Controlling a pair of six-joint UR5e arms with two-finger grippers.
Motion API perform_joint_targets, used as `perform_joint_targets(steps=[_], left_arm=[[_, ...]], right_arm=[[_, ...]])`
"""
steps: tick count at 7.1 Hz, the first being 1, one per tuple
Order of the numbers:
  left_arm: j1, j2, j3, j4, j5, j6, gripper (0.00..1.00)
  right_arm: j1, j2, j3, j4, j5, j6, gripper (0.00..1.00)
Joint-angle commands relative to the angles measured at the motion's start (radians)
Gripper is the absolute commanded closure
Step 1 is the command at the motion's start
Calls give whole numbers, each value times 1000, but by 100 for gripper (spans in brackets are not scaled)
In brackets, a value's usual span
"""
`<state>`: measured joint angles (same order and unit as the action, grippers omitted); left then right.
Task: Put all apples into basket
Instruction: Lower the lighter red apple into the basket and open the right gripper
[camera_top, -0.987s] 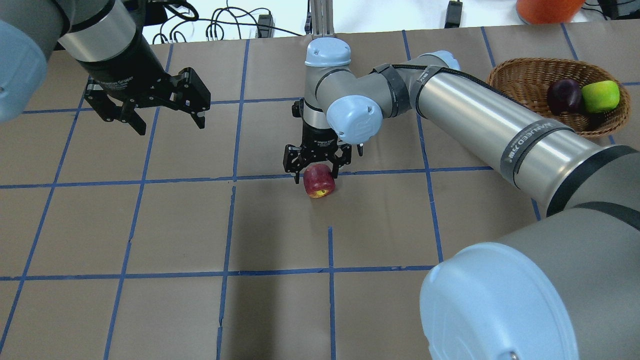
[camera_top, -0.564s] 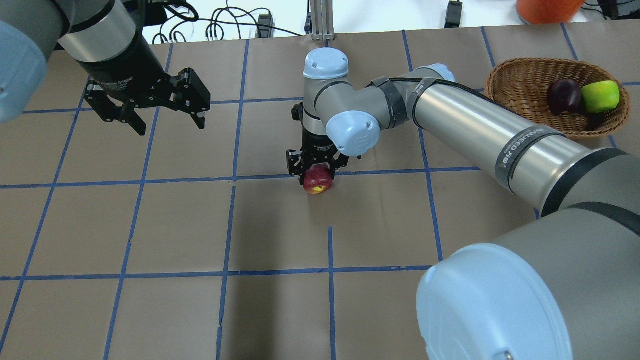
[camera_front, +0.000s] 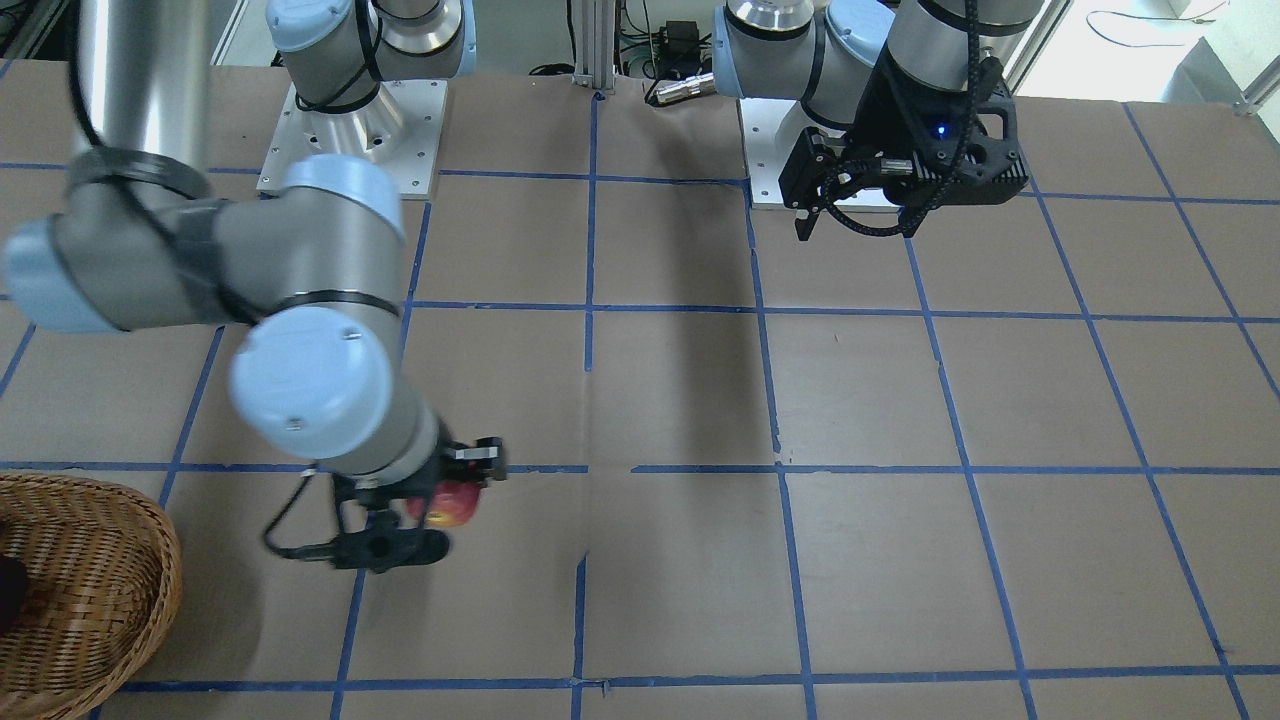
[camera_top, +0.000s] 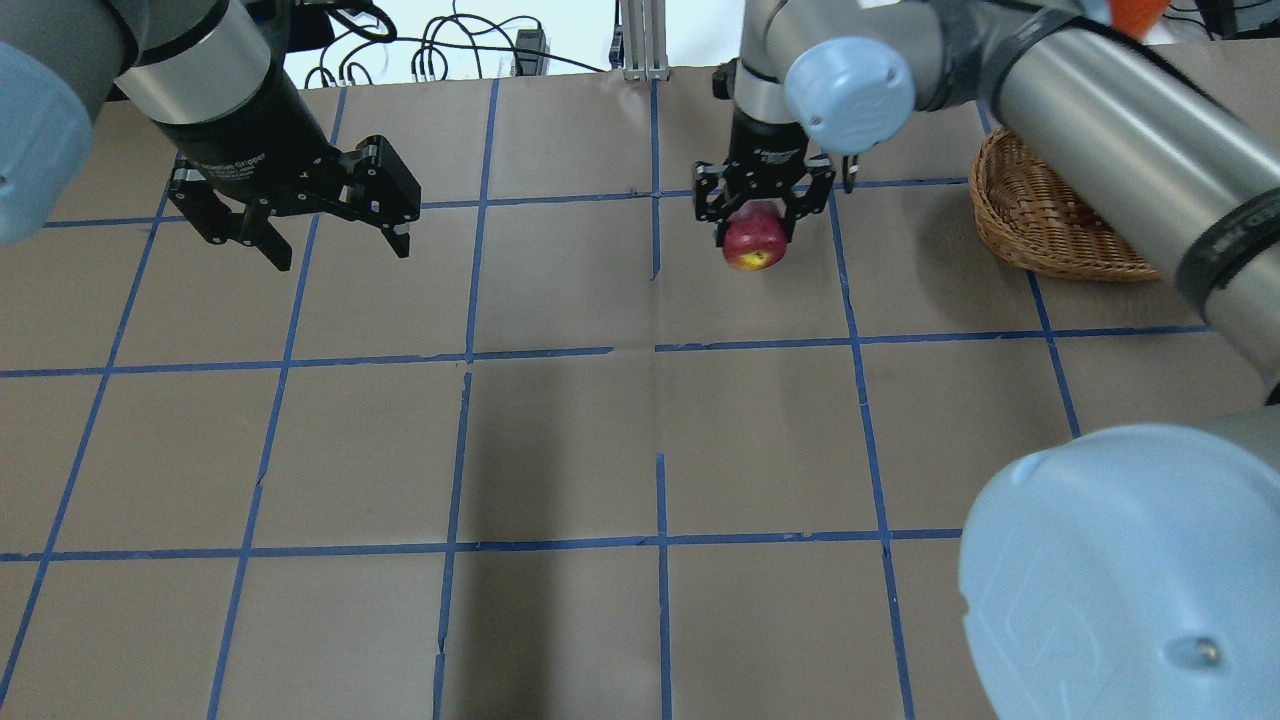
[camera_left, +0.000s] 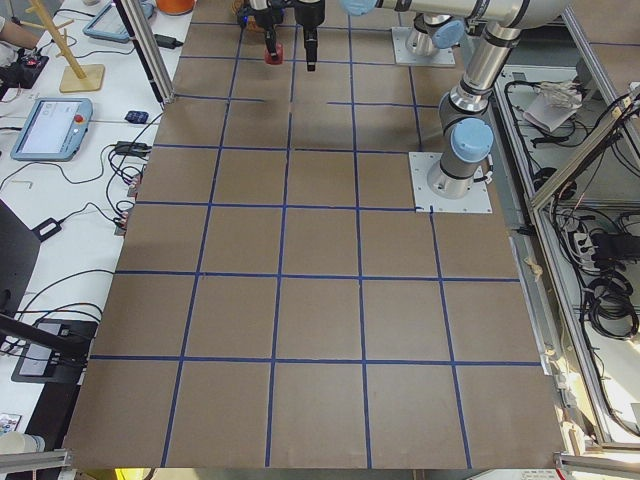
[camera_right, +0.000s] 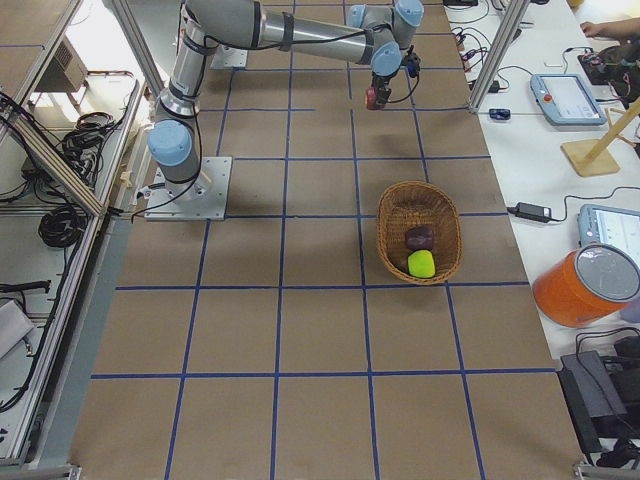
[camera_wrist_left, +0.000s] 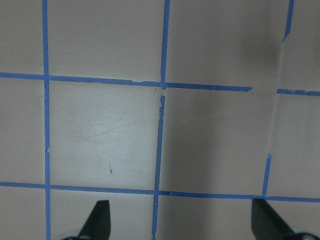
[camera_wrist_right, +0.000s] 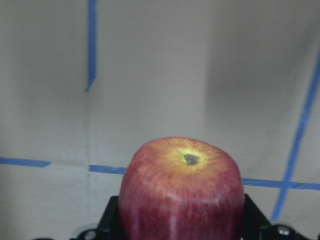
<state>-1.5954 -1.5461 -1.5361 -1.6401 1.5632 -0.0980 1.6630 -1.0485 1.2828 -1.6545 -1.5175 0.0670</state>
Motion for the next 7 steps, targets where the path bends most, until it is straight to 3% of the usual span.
perform_joint_targets(steps=[1,3,4,6,7], left_arm=[[0,0,-1,-1,0,1,0],[0,0,-3,-1,0,0,0],[0,0,-3,-1,0,0,0],[0,0,-3,0,0,0,0],[0,0,-3,-1,0,0,0]], right_arm=[[-216,8,-59,50,-110,-121,100],[-328,59,-62,-18,-159,-240,100],[-359,109,-62,-115,-200,-297,100],[-380,145,-48,-166,-219,-358,100],[-388,159,-45,-160,-219,-366,91]])
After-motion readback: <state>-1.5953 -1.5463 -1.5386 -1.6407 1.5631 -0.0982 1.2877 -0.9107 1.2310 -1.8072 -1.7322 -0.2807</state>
